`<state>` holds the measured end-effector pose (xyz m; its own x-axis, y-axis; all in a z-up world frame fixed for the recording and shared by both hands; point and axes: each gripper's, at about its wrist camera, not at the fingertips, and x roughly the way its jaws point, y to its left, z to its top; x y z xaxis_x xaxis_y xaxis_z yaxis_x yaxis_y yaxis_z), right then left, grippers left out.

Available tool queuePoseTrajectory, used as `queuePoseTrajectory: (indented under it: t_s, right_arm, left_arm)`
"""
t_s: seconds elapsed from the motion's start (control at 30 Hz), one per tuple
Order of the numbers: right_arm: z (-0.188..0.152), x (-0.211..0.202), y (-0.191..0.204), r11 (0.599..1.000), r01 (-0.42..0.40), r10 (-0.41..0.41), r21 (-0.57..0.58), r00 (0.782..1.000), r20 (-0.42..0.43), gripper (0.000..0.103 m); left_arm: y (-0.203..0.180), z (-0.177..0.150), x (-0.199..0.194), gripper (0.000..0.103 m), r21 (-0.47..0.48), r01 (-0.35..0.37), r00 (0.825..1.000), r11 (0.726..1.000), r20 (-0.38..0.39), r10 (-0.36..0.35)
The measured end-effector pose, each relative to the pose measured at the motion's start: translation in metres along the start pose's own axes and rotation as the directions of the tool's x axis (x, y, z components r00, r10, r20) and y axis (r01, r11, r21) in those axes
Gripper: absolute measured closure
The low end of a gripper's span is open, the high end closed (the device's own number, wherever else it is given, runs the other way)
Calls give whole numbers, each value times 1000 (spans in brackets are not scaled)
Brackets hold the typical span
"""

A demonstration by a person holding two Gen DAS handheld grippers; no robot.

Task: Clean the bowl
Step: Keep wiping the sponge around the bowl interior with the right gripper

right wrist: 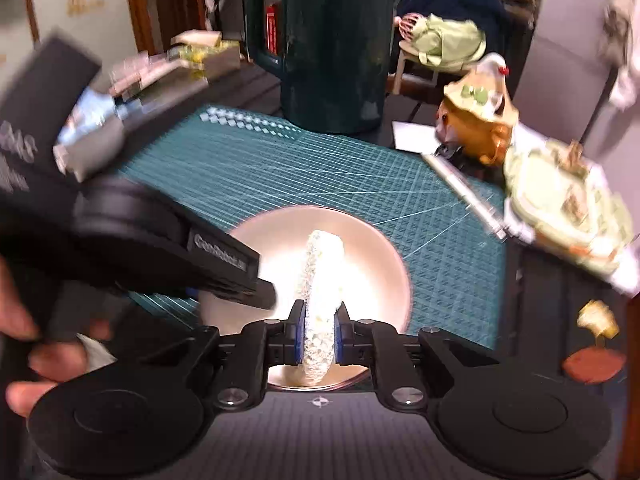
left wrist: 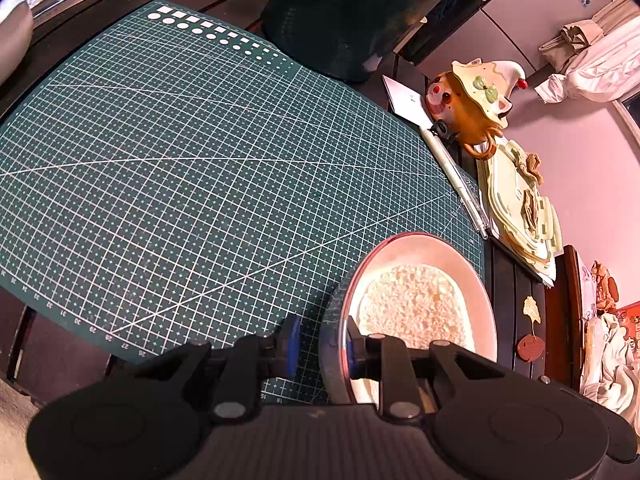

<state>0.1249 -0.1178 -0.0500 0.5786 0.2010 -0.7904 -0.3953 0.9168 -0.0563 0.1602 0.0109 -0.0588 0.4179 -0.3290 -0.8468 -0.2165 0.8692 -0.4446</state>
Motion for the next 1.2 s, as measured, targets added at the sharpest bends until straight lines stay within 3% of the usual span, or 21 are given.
queuePoseTrajectory:
  t_s: [0.2, 0.47, 0.6, 0.7, 0.83, 1.03, 1.2]
  right_arm:
    - [-2, -5, 1, 994, 95, -94, -55, 995, 16, 91]
    - [6, -36, -12, 982, 180, -172, -61, 978, 118, 91]
    - [12, -54, -38, 992, 114, -122, 60, 980, 154, 91]
    - [12, -54, -58, 986, -20, -6, 166, 988, 152, 91]
    - [10, -43, -51, 976, -129, 111, 174, 988, 112, 91]
    - [1, -8, -15, 990, -101, 100, 97, 995, 16, 91]
    - [-4, -1, 5, 999, 39, -39, -34, 999, 18, 90]
  left_arm:
    - [1, 0, 0, 81, 0, 3, 1000, 1000, -1, -3]
    - [4, 0, -1, 81, -5, 5, 1000, 1000, -2, -5]
    - [5, 1, -1, 81, -9, 5, 1000, 1000, -3, -5]
    - [4, 1, 0, 81, -8, 4, 1000, 1000, -3, -4]
    - [5, 0, 0, 81, -9, 4, 1000, 1000, -2, -4]
    - [5, 0, 1, 81, -10, 4, 1000, 1000, -2, -4]
    - [5, -1, 0, 81, -8, 3, 1000, 1000, -2, -3]
